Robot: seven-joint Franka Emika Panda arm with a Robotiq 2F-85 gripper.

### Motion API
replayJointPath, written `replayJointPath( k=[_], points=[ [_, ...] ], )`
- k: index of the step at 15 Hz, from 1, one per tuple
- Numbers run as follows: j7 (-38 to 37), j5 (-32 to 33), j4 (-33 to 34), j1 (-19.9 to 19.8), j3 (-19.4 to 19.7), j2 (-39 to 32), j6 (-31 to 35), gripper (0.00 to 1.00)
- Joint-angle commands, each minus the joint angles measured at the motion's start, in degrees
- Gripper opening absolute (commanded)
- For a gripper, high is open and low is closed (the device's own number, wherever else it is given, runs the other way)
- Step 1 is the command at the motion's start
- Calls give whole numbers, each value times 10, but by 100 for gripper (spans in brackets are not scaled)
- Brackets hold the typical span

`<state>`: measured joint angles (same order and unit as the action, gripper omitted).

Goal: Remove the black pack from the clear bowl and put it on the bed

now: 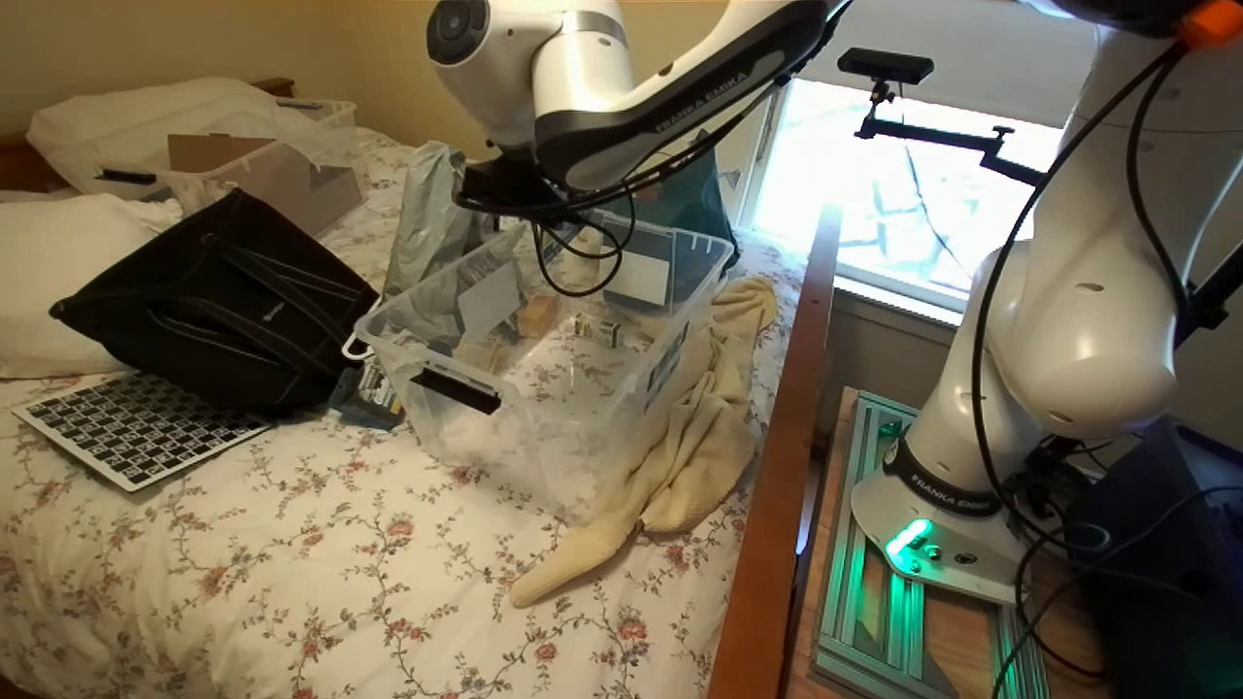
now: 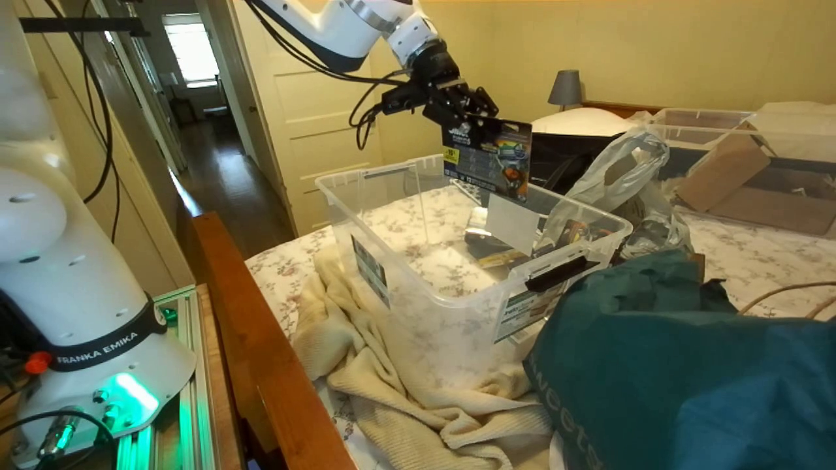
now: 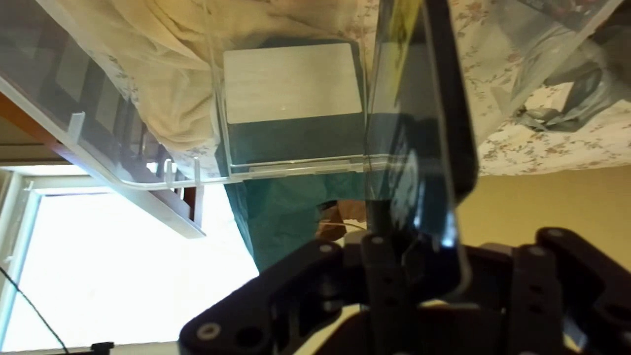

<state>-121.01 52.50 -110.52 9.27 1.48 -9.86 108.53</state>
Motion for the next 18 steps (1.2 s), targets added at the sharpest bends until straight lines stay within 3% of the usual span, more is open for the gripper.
replayJointPath(
  k=[1, 10, 18],
  points=[
    [10, 4, 11, -13, -17, -4, -1, 0],
    [37, 9, 50, -10, -21, -36, 3, 0],
    [58, 86, 124, 1, -36, -71, 17, 0]
  ],
)
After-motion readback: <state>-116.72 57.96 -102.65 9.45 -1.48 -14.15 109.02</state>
